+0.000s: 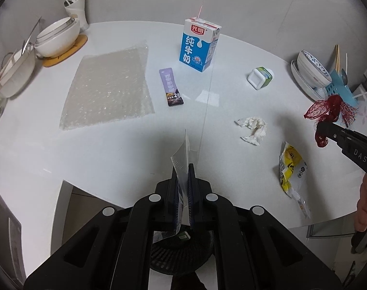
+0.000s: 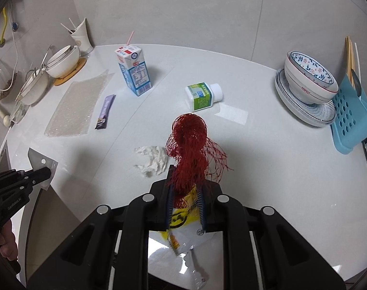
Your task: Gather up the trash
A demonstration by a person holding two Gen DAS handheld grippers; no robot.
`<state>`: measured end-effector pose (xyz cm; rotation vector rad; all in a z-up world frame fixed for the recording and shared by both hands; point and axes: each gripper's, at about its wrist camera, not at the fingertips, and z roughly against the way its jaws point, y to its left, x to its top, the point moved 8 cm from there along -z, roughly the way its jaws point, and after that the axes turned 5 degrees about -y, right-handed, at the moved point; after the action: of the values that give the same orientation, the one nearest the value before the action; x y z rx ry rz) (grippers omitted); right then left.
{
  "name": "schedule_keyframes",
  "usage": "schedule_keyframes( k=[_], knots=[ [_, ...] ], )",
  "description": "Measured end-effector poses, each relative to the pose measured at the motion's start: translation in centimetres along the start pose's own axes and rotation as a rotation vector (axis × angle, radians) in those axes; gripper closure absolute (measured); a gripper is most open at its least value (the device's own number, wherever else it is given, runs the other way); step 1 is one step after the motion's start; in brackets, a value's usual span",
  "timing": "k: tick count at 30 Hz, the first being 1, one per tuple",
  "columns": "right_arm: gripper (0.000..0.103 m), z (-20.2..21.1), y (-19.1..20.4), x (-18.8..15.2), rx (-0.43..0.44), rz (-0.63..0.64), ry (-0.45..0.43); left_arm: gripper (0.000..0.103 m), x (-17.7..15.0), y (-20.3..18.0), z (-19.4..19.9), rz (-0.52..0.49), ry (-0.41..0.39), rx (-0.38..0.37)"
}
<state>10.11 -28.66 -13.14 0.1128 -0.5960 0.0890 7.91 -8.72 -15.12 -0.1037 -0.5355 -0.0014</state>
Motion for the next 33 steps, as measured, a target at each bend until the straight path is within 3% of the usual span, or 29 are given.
schedule_keyframes(
  k=[18, 33],
  knots=[
    [0.087, 5.5, 6.2, -4.8, 0.025, 0.028, -0.06, 0.098, -5.6, 2.7, 5.3, 0.02, -0.024, -0.006],
    [0.087, 7.0, 11.9, -11.6, 0.084, 0.098, -0.013, 0.098, -12.2, 4.4, 7.8, 0.055, -0.014, -0.011]
  ],
)
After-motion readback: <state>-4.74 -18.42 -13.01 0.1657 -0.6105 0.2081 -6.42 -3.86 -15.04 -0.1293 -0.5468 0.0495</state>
